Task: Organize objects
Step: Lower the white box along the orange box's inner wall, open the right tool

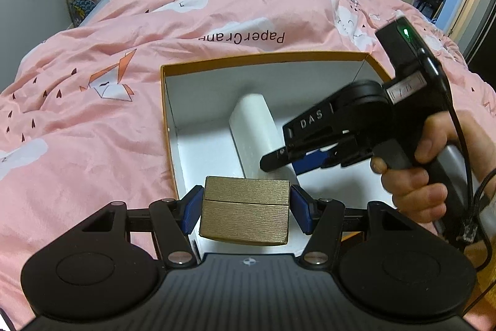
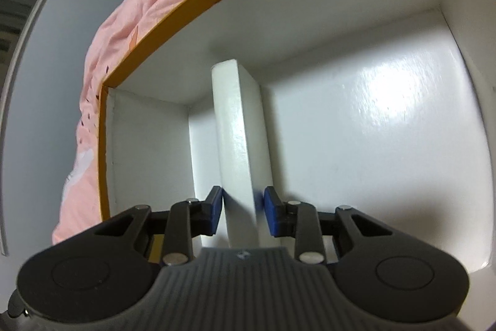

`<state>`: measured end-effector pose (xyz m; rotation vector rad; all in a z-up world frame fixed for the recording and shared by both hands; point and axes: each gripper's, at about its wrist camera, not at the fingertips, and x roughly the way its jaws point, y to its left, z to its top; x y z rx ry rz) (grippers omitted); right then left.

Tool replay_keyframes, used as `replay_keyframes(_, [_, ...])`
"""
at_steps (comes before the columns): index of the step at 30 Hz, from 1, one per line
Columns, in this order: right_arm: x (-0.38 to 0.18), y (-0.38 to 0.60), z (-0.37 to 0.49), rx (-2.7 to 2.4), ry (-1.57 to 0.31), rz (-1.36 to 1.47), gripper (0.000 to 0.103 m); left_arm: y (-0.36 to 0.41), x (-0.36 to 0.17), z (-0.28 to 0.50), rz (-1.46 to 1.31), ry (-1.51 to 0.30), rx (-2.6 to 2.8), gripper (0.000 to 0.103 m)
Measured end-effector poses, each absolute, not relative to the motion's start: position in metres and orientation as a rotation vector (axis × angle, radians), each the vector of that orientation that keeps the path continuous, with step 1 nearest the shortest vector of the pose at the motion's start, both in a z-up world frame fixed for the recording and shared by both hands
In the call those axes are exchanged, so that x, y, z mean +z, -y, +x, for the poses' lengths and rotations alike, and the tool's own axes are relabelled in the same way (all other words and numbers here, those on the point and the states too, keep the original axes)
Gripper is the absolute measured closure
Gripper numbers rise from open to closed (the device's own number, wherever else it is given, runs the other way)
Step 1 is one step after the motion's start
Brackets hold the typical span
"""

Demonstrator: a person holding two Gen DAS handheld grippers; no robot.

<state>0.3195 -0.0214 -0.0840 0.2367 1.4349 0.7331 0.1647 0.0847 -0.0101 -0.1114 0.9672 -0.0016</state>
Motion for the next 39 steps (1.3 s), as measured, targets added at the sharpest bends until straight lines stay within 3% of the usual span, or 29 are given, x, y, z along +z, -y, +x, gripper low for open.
replay_keyframes(6, [-0.072,0.024,0.317,0.703,-1.391,0.124,0.065,-0.083,-0.017,0.168,-0.120,-0.970,0.002,0.035])
replay_keyframes(28, [-0.087,-0.026,0.312,0.947,-1.323,-0.133,0.073,-0.086,-0.023,0.161,-0.161,-1.017,0.024,0.035])
replay_keyframes(30, [-0.088,-0.033,0.310,0.974,-1.325,-0.137,0.075,-0.087,-0.022,0.161,-0.169,-1.019,0.028,0.035])
replay_keyframes(33, [-0.089,-0.038,0.307,1.004,-1.340,-0.106,0.085,-0.088,-0.022,0.161,-0.181,-1.024,0.031,0.034])
replay_keyframes(39, [-0.087,-0.036,0.303,1.012,-1.359,-0.101,0.089,-0.089,-0.025,0.163,-0.191,-1.032,0.026,0.034])
